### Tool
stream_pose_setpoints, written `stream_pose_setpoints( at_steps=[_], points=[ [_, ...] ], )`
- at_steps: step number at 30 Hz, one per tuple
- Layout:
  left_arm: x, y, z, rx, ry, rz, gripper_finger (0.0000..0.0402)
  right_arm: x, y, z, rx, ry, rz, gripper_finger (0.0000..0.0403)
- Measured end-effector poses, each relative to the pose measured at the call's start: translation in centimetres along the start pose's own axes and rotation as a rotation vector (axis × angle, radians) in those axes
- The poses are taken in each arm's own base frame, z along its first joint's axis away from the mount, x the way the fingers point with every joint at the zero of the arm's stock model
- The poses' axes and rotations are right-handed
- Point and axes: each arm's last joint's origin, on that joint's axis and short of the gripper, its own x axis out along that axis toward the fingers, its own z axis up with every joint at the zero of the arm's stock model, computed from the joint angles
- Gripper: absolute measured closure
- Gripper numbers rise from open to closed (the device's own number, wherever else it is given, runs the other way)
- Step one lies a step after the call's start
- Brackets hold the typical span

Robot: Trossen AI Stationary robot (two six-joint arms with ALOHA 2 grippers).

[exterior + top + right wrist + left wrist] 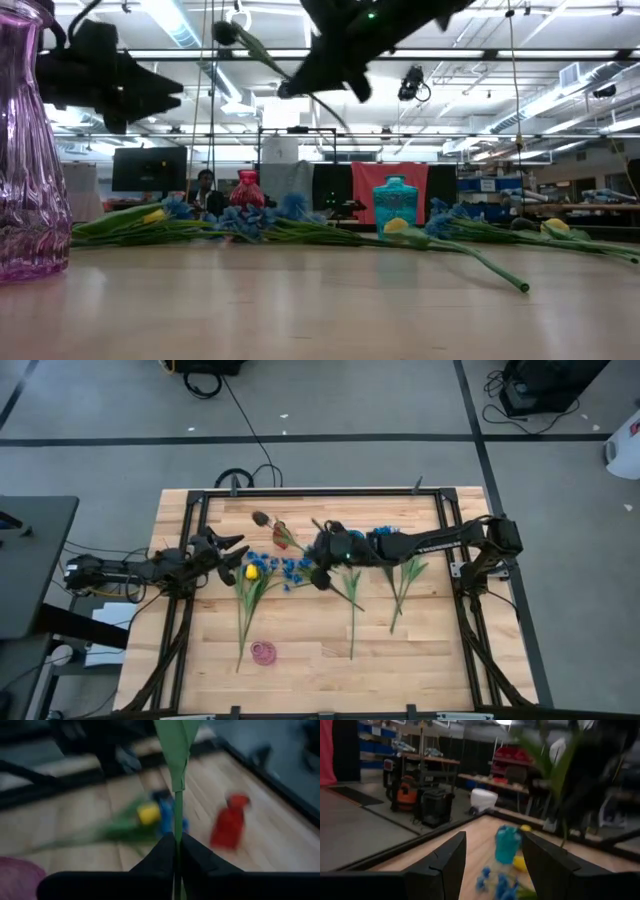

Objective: Sort flowers into vase by color
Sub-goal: Put the middle black tulip into the red vase

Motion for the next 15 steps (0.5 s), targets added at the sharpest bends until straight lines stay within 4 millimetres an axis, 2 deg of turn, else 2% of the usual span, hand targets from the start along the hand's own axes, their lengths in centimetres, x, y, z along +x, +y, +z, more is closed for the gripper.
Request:
stream_pose_setpoints(
  at_steps=[5,9,15],
  points=[
    [1.0,0.2,-0.5,0.052,0.075,0.060,0.0204,2.0,-2.2,1.0,-0.042,-0.136,0.046,0.0375],
    [2.3,0.2,-0.4,0.073,0.158,0.041,0.0204,3.3,-3.8,1.8,-0.052,-0.283,0.079,0.0381],
    [4.2,0.6,-0.9,0.166,0.276,0.081,0.0203,4.8,-5.2,2.3,-0.054,-0.454,0.152,0.0372]
  ],
)
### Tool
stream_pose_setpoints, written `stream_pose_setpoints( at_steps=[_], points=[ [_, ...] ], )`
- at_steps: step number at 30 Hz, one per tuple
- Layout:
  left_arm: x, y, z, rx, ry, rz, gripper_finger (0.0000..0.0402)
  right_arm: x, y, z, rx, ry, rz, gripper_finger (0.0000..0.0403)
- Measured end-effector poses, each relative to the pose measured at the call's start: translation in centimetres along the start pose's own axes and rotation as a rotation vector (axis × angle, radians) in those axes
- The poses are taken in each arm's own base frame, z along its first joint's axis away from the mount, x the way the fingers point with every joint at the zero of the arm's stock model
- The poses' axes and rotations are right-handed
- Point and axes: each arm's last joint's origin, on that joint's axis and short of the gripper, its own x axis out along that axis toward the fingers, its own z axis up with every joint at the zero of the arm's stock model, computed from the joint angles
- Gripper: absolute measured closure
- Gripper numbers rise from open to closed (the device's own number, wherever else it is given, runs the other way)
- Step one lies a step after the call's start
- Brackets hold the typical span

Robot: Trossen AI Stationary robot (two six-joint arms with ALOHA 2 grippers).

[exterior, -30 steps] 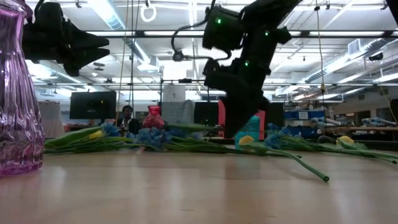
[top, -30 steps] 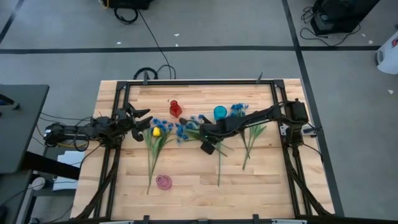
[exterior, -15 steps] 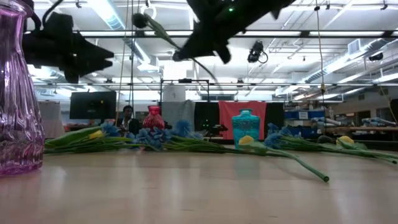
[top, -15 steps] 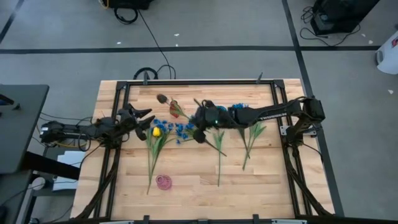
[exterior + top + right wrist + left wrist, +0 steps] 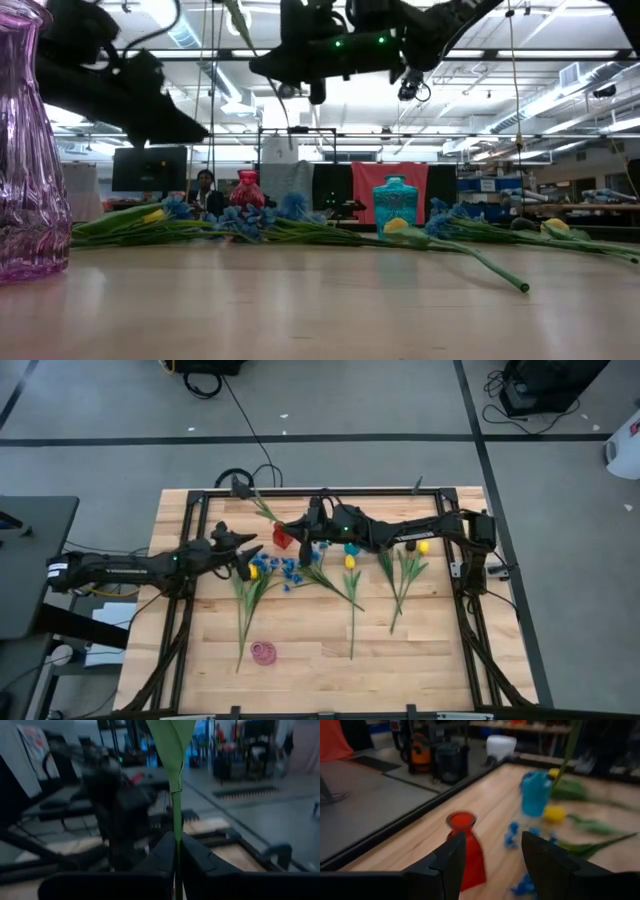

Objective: Sort flowers into vase by color
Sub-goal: Put the middle black tulip into the red vase

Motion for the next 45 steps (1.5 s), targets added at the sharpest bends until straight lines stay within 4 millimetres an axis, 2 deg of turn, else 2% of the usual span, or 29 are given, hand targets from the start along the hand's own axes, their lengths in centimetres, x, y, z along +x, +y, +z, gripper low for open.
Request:
stream_pose_setpoints(
  at_steps=[3,6,15,19,24,30,38,42,45],
  points=[
    [0.9,0.1,-0.7,0.028,0.049,0.030,0.0198,0.4,-0.7,-0.3,-0.030,-0.067,-0.006,0.0371],
    [1.8,0.2,-0.9,0.027,0.053,0.048,0.0176,0.8,-1.3,-0.2,-0.057,-0.132,-0.018,0.0373],
    [4.2,0.7,-1.7,0.050,0.028,0.063,0.0059,3.7,-3.3,-0.5,-0.082,-0.190,0.029,0.0373],
    [5.3,1.2,-2.6,0.050,0.042,0.063,0.0029,4.8,-4.3,-0.4,-0.087,-0.208,0.020,0.0373],
    [6.5,1.8,-3.5,0.063,0.032,0.100,0.0024,5.7,-5.4,-1.1,-0.082,-0.199,0.020,0.0373],
    [7.6,2.3,-4.6,0.044,0.038,0.064,0.0024,5.7,-6.3,-1.3,-0.081,-0.181,0.004,0.0373],
    [10.5,1.9,-5.1,0.047,0.056,0.028,0.0024,5.6,-6.4,-1.6,-0.073,-0.093,0.023,0.0373],
    [11.0,1.9,-5.5,0.058,0.077,0.029,0.0026,4.8,-5.9,0.7,-0.083,-0.114,0.067,0.0374],
    [10.9,1.9,-5.4,0.079,0.072,0.029,0.0039,3.9,-5.9,2.4,-0.112,-0.056,0.052,0.0375]
  ],
)
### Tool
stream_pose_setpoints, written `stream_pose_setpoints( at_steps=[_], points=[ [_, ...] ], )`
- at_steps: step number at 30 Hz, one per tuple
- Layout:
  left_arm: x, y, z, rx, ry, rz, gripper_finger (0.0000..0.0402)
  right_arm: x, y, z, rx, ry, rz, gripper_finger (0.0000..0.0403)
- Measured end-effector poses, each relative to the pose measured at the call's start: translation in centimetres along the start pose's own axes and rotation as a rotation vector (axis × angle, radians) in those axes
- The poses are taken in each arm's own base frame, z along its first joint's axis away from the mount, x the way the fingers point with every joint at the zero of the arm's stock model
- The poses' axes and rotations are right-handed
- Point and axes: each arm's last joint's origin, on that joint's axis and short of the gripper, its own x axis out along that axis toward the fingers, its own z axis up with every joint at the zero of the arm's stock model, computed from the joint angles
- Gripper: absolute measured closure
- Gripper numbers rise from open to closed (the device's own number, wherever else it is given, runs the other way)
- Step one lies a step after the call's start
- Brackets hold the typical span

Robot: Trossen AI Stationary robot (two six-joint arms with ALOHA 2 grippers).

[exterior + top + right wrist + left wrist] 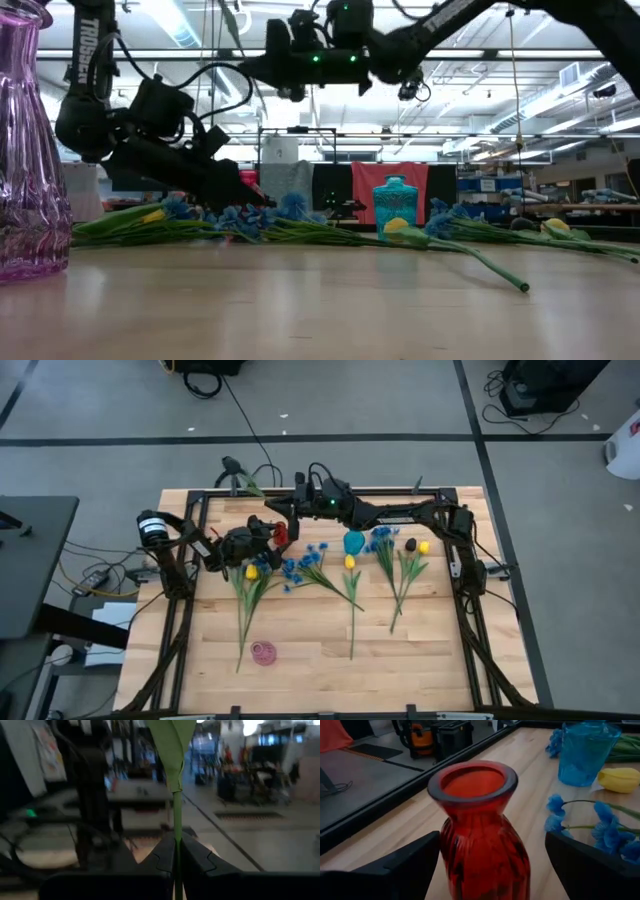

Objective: Sort flowers into vase by color
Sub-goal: Put the middle black tulip into the red vase

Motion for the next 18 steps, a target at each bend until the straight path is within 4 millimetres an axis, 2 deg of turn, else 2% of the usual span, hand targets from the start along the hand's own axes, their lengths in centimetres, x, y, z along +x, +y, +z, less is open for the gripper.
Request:
stream_pose_setpoints(
  at_steps=[6,8,14,18],
  points=[
    [-1.0,0.2,0.5,0.029,-0.032,-0.004,0.0064,-2.7,0.6,3.7,-0.053,0.049,-0.050,0.0375],
    [-1.2,0.2,0.7,0.043,-0.039,-0.004,0.0070,-3.5,1.0,4.2,-0.058,0.051,-0.054,0.0375],
    [-1.0,0.2,0.8,0.022,-0.036,-0.008,0.0106,-4.6,2.0,2.7,-0.042,0.036,-0.055,0.0375],
    [-0.6,0.0,0.9,0.018,-0.020,-0.051,0.0145,-4.1,2.2,0.2,-0.002,0.019,-0.048,0.0375]
  ],
)
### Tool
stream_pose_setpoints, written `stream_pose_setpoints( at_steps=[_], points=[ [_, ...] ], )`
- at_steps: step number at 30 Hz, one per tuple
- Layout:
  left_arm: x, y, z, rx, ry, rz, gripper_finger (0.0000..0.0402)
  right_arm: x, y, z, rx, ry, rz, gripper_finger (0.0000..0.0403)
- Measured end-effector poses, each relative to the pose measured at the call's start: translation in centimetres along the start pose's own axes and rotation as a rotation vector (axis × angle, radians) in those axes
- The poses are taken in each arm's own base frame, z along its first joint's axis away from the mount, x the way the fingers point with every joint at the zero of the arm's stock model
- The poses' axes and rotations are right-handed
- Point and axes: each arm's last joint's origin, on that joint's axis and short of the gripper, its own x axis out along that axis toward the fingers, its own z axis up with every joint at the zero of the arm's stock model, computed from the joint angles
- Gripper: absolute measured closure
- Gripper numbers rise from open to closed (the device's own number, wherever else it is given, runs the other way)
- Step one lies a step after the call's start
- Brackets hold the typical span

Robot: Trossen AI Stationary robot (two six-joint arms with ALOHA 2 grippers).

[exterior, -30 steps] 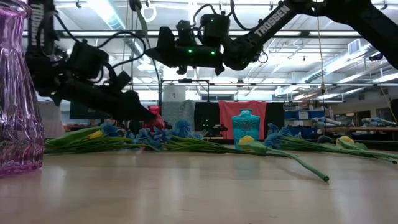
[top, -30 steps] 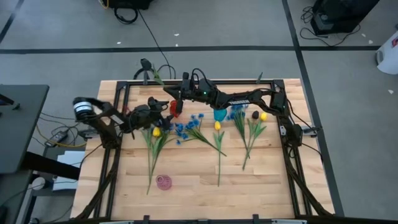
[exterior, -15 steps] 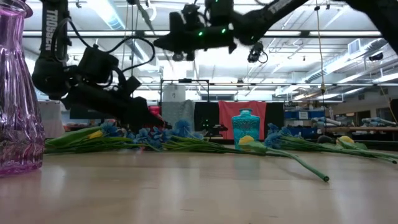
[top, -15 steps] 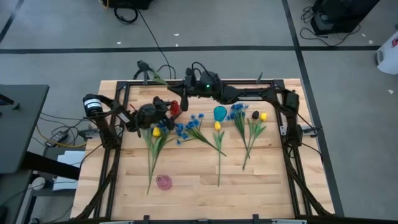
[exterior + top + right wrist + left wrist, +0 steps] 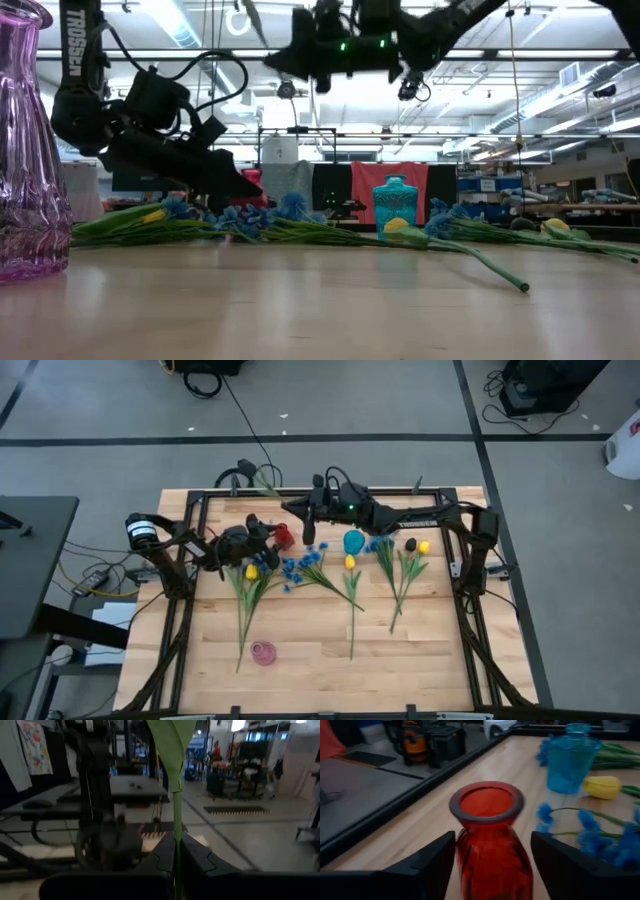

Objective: Sort flowers into vase by color
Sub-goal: Put the middle black tulip into the red vase

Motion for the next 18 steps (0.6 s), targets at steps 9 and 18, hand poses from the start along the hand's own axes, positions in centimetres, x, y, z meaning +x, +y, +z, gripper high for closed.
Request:
stream_pose_setpoints(
  at_steps=[9,18],
  points=[
    [0.1,-0.3,0.3,-0.006,-0.022,-0.104,0.0208,1.8,1.1,-3.6,0.031,-0.098,0.022,0.0375],
    [0.6,-0.6,1.1,0.009,-0.069,-0.192,0.0201,2.5,1.1,-5.8,0.073,-0.159,0.009,0.0375]
  ],
)
